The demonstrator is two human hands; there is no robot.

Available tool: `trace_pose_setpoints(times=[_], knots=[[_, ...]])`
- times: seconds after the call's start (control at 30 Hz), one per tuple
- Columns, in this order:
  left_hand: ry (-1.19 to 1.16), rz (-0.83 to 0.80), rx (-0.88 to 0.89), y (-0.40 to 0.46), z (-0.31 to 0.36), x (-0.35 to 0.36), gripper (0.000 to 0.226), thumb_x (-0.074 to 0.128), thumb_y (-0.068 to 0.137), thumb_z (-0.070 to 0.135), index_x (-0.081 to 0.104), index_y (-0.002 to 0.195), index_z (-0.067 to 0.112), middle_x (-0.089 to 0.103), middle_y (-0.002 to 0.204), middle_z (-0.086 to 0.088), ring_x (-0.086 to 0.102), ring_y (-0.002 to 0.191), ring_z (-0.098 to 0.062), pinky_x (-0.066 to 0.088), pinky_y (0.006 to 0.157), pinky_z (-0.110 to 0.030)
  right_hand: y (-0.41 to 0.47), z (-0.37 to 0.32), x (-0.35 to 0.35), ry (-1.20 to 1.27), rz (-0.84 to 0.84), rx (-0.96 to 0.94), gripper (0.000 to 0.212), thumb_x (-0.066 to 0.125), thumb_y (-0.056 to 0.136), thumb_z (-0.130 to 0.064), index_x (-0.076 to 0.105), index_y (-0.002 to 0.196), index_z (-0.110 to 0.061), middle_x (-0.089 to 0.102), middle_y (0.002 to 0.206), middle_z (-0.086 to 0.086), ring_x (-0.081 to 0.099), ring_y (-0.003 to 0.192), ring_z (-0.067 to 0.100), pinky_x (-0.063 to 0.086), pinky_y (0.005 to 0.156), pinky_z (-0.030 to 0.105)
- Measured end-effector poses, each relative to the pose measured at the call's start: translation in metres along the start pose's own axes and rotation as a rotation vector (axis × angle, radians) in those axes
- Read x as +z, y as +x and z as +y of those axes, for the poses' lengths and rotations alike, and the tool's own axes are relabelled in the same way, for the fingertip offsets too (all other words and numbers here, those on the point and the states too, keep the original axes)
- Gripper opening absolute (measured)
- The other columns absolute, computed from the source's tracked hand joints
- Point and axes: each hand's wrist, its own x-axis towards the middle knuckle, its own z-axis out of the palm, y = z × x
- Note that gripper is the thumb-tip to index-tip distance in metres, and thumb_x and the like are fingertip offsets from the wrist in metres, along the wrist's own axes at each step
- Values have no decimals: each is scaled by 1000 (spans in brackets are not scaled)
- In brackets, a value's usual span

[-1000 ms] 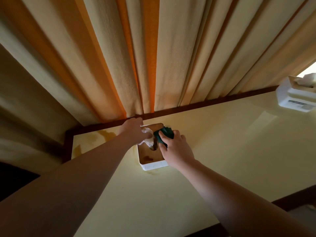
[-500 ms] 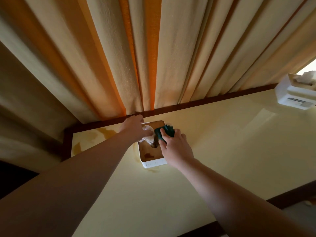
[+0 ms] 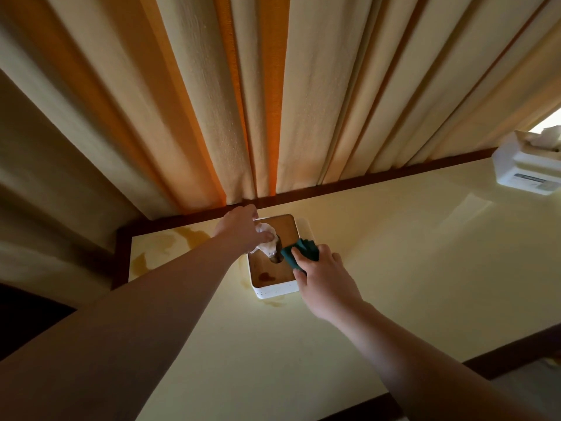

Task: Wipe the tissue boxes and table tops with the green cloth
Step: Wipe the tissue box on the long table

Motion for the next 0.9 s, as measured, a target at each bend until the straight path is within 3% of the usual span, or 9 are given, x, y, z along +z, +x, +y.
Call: trace_pose_setpoints(times=[0.4,0.73,0.9], knots=[[-34,-18,-12,-3,2,-4,51,78,83,57,55,114,24,62,86,4,62,70,-16,57,61,-29,79,-12,-10,52,6,23,53,34,110,-45,24,162,-39,37,143,12,43,123,28,52,101,43],[-47,-27,-26,-2,4,-4,61,81,78,62,53,115,23,58,93,7,58,85,-16,47,65,-29,-23,-8,0,-19,-21,35,52,35,109,-44,28,161,-38,35,143,6,40,122,26,51,93,37],[-47,-34,-30,-2,3,-4,62,81,77,62,54,117,23,58,92,7,58,84,-16,46,64,-28,1,-12,-4,-39,10,47,52,36,110,-44,29,161,-38,35,145,9,40,123,28,50,94,38]])
